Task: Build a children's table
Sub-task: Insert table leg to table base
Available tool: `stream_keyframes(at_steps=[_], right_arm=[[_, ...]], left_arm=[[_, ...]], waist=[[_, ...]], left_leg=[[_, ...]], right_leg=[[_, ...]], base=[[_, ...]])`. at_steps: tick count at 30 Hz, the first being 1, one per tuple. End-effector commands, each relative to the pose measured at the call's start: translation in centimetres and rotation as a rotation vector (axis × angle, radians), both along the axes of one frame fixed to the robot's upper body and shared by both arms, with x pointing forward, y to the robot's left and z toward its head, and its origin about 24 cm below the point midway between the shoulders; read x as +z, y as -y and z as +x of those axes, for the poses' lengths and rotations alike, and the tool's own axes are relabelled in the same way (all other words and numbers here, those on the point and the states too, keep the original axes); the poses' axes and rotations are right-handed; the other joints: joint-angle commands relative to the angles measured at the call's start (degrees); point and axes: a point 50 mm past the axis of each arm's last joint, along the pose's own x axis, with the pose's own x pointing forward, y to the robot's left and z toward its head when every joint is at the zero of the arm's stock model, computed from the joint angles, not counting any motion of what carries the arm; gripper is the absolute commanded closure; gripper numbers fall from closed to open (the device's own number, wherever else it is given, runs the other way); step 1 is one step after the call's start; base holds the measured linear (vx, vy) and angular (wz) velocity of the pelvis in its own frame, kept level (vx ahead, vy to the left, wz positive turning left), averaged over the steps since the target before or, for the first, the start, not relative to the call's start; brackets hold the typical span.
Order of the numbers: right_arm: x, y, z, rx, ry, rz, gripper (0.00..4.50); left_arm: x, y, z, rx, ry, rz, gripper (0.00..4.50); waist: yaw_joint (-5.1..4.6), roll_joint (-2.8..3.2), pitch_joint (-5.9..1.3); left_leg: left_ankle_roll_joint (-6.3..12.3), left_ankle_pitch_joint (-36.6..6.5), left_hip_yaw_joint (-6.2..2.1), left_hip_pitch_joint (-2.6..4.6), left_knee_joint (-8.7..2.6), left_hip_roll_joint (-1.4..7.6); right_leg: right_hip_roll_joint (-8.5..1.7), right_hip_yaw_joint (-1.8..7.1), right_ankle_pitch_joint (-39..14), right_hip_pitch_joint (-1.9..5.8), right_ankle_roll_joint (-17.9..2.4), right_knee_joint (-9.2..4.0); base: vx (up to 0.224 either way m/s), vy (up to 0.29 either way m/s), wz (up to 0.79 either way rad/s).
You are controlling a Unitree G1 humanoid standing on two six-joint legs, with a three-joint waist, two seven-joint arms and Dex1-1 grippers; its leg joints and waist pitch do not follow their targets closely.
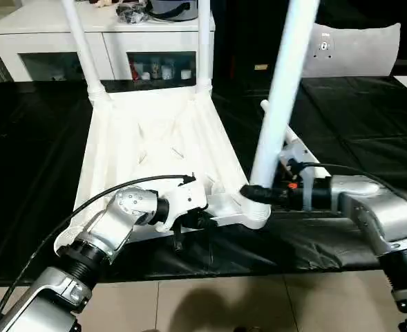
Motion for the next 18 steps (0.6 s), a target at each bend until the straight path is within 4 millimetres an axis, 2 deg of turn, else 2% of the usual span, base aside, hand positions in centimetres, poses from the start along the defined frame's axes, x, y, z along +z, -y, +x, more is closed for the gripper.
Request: stream_keyframes(at_steps=[1,8,13,14,18], right_arm=[[-1.6,0.4,-0.3,-0.016,-0.071,-0.06,2.61],[-1.8,0.2,0.1,-0.023,-0.071,-0.039,2.61],[-2.2,0.0,0.0,-0.034,-0.095,0.01,2.61],[-2.5,0.1,-0.1,-0.056,-0.103,0.033,2.61],[-2.9,0.4,-0.2,-0.099,-0.115,0.074,2.61]], left_arm=[[0.5,-0.2,0.2,-0.043,0.021,0.034,4.5],[0.5,-0.2,0.3,-0.042,0.03,0.038,4.5],[0.5,-0.2,0.4,-0.032,0.041,0.037,4.5],[0.5,-0.2,0.4,-0.032,0.042,0.037,4.5],[0.4,-0.1,0.4,-0.029,0.042,0.036,4.5]], waist=[[0.24,-0.67,-3.27],[0.49,-0.66,-3.37],[0.29,-0.69,-3.17],[0.26,-0.4,-3.15],[0.24,-0.49,-3.19]], left_leg=[[2.75,-13.7,-0.8,-0.1,-4.02,2.51],[3.06,-12.5,-0.72,-0.15,-4.2,2.73],[2.57,-14.5,-0.77,0.07,-4.17,2.64],[2.39,-14.9,-0.82,0.15,-4.21,2.63],[2.34,-15.1,-0.88,0.16,-4.29,2.68]], right_leg=[[-4.3,2.72,-32.4,3.06,-0.5,-5.84],[-4.37,3.01,-30.1,3.18,-1.9,-5.45],[-4.36,2.73,-32.5,3.08,-1.3,-5.87],[-4.35,2.73,-32.8,3.06,-1.0,-6.04],[-4.37,2.71,-32.6,3.07,-1.0,-5.97]], base=[[0.0,0.0,0.0],[0.0,0.0,0.0],[0.0,0.0,0.0],[0.0,0.0,0.0],[0.0,0.0,0.0]])
